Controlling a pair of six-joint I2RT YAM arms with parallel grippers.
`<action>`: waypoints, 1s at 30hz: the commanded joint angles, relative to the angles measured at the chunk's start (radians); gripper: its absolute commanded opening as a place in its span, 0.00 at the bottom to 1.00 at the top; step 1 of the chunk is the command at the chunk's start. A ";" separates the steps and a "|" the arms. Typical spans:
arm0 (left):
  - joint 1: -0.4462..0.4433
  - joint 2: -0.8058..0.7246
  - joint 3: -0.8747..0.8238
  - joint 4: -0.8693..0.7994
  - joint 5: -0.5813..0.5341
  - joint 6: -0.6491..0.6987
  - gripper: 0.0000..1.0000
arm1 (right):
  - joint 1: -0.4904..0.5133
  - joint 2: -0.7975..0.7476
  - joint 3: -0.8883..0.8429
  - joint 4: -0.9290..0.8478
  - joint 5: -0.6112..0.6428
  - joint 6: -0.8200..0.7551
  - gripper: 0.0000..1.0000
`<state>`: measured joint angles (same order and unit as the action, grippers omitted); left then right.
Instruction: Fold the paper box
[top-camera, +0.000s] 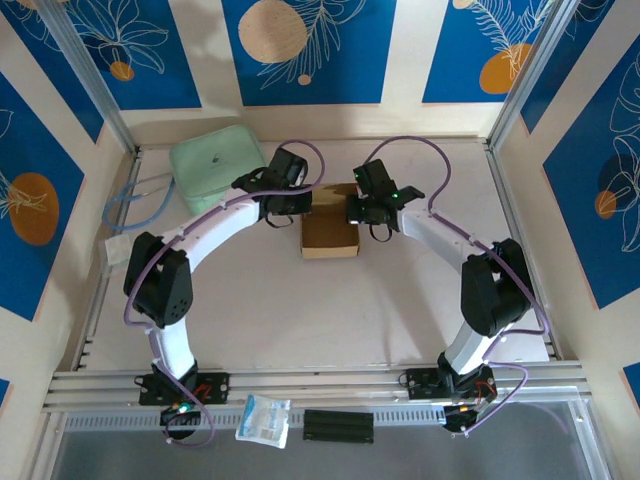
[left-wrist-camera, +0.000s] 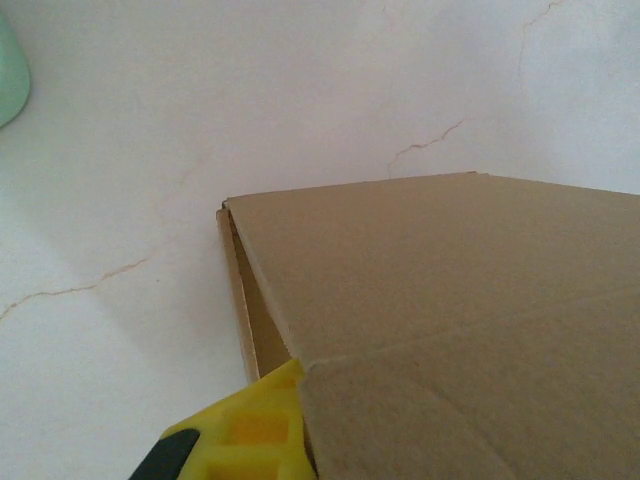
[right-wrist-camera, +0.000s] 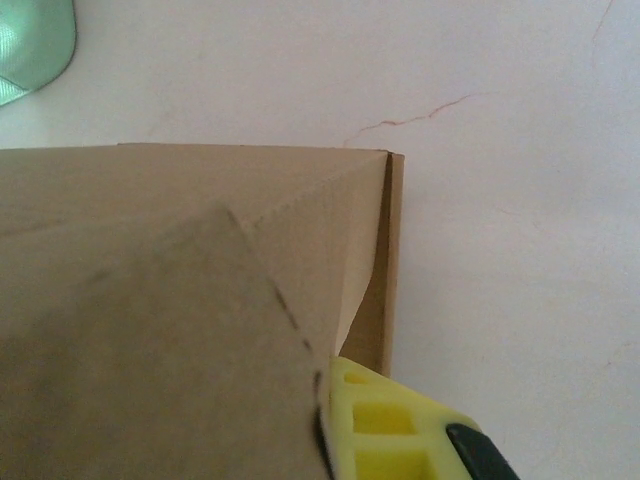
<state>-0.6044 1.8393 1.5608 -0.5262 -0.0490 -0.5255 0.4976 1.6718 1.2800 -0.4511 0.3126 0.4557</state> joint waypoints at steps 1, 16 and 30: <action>-0.018 -0.007 -0.063 -0.010 0.142 -0.020 0.07 | 0.016 -0.007 -0.060 -0.033 -0.042 -0.014 0.05; -0.053 -0.142 -0.286 0.065 0.155 -0.067 0.42 | 0.085 -0.056 -0.176 0.003 0.048 -0.018 0.12; -0.123 -0.475 -0.487 0.093 0.049 -0.112 0.64 | 0.167 -0.162 -0.259 -0.004 0.100 -0.014 0.31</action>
<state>-0.7109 1.4395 1.0943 -0.4507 0.0292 -0.6209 0.6327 1.5887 1.0462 -0.4313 0.3950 0.4355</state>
